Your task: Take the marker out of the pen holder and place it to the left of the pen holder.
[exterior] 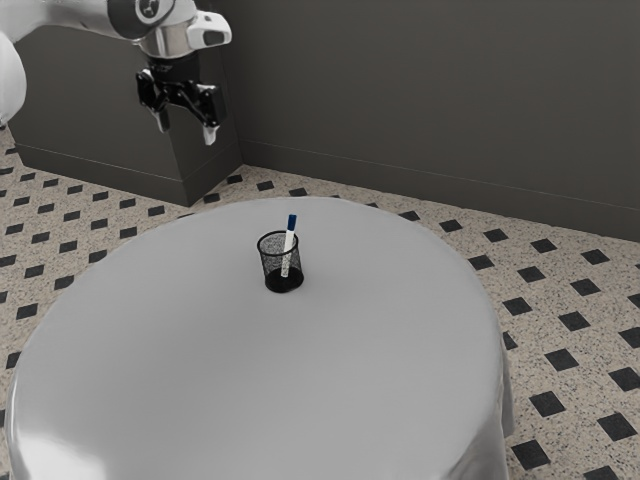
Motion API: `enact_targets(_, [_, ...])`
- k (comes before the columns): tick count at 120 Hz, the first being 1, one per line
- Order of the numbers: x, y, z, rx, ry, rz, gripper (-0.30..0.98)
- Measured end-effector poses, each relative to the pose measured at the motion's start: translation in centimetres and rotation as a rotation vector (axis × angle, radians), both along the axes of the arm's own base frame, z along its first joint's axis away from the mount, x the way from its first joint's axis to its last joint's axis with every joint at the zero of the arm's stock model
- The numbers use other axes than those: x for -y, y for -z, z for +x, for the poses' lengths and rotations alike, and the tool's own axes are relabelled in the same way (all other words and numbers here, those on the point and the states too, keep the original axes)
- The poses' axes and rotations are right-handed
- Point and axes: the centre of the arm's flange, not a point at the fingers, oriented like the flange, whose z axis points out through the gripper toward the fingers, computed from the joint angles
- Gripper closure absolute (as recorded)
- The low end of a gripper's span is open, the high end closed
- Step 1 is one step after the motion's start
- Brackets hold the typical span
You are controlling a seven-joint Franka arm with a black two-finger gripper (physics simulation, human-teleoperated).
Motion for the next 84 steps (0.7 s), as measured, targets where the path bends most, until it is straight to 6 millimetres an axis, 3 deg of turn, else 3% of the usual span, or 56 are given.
enact_targets(16, [-0.3, 2.9, 1.2, -0.039, -0.001, 0.003, 0.00])
enact_targets(20, [-0.3, 4.4, 1.8, -0.060, -0.001, 0.001, 0.00])
enact_targets(31, [-0.7, 11.1, 4.1, -0.128, -0.002, -0.004, 0.00])
enact_targets(39, [-0.8, 13.8, 5.0, -0.144, -0.003, -0.018, 0.00])
enact_targets(58, [-1.9, 18.3, 6.6, -0.139, 0.000, -0.085, 0.07])
enact_targets(84, [-1.1, 21.7, 8.3, -0.086, 0.055, -0.160, 0.16])
